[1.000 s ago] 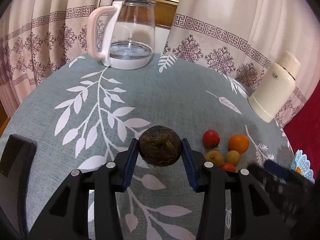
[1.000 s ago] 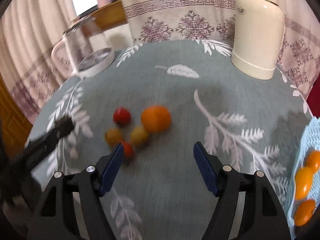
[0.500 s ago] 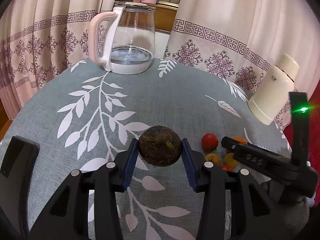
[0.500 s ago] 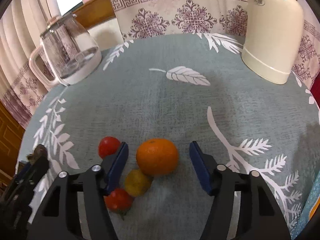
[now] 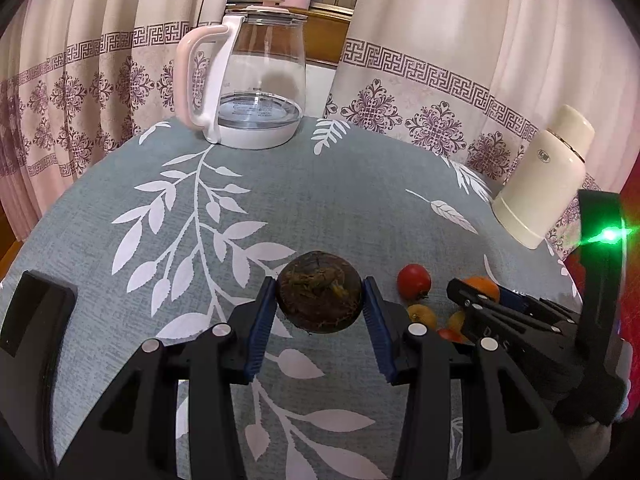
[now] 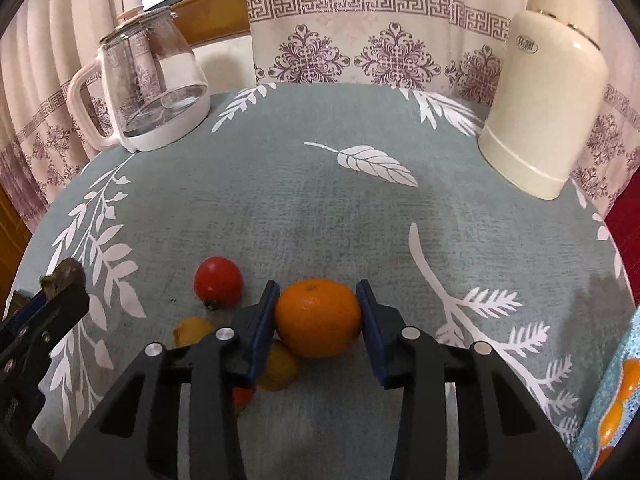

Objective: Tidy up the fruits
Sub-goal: 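Grasp the large orange with the right gripper, then release the orange into the basket with the right gripper while the left holds the brown fruit, then lower the brown fruit into the blue basket with the left gripper and open, then move both grippers back to the small red and yellow fruits, then grasp a red cherry tomato with the left gripper, then grasp another red cherry tomato with the right gripper while the left gripper holds its tomato, then carry the red tomato in the right gripper into the blue basket and release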

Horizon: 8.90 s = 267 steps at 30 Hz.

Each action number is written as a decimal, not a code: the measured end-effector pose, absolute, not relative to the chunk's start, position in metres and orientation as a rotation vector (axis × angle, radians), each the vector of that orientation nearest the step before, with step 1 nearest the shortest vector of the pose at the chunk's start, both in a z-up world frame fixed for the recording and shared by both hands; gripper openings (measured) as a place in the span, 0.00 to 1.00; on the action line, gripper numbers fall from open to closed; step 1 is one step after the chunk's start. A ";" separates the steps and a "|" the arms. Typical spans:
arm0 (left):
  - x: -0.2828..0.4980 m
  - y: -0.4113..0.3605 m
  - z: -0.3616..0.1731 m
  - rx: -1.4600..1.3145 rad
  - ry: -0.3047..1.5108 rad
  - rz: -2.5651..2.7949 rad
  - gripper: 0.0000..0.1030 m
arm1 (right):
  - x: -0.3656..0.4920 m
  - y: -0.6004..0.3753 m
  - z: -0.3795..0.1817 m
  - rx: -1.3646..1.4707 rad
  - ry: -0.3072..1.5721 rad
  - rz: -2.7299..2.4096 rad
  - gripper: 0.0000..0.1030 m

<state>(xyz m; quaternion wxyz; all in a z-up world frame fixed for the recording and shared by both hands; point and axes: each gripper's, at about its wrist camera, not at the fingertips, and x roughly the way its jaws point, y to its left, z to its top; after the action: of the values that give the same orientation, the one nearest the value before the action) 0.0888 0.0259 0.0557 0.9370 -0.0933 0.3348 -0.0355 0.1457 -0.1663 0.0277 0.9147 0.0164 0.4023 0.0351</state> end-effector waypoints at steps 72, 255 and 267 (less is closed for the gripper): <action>0.060 -0.022 0.065 -0.193 0.628 -0.327 0.43 | -0.078 -0.385 0.060 0.351 0.648 -0.364 0.40; 0.140 0.022 0.083 -0.315 0.670 -0.178 0.28 | 0.068 -0.160 0.033 0.055 0.816 0.217 0.26; 0.129 0.002 0.089 -0.284 0.655 -0.226 0.28 | 0.028 -0.208 0.057 0.130 0.754 0.127 0.26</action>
<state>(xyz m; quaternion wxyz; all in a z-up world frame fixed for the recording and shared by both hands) 0.1291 0.0024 0.0895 0.9307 -0.1386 0.3200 -0.1103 0.0282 -0.2081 0.0572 0.9258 0.0632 0.3676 0.0619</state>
